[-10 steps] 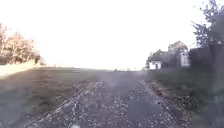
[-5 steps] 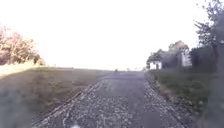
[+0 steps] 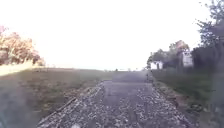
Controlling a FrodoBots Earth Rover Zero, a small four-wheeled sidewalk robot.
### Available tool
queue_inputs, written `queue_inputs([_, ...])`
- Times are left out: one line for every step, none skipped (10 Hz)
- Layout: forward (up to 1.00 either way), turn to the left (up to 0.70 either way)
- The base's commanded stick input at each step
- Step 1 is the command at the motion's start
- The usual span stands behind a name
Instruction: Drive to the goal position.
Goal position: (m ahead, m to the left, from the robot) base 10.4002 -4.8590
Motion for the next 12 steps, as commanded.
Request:
queue_inputs([0.7,0.0])
queue_inputs([0.7,0.0])
queue_inputs([0.7,0.0])
queue_inputs([0.7,0.0])
queue_inputs([0.7,0.0])
queue_inputs([0.7,0.0])
queue_inputs([0.7,0.0])
queue_inputs([0.7,0.0])
queue_inputs([0.7,0.0])
queue_inputs([0.7,0.0])
queue_inputs([0.7,0.0])
queue_inputs([0.7,0.0])
